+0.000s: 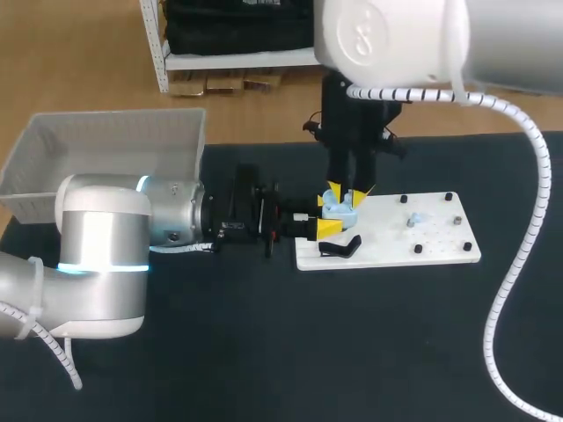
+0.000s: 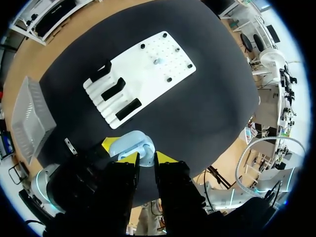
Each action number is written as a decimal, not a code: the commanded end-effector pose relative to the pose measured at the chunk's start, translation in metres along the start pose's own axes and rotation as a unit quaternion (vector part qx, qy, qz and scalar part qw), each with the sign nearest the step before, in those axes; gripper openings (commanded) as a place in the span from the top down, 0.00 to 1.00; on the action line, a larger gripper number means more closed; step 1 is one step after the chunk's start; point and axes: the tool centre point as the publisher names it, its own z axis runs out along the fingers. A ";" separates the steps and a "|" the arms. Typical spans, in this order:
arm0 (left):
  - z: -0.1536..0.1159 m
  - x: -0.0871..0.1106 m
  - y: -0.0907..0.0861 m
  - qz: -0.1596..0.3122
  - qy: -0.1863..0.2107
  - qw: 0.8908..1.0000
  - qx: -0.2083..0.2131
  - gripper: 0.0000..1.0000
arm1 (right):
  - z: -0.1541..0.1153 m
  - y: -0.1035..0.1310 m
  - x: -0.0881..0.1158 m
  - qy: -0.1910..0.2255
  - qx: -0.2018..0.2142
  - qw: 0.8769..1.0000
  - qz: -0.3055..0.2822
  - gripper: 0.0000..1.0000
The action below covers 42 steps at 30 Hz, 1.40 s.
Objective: Pick up each earbud case from the left stands, insert the matching earbuds, close the lid, and place the case in the box.
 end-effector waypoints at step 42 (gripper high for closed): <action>0.000 0.001 -0.001 0.001 -0.001 1.000 -0.003 1.00 | -0.047 -0.063 -0.026 -0.080 -0.185 0.970 -0.132 0.58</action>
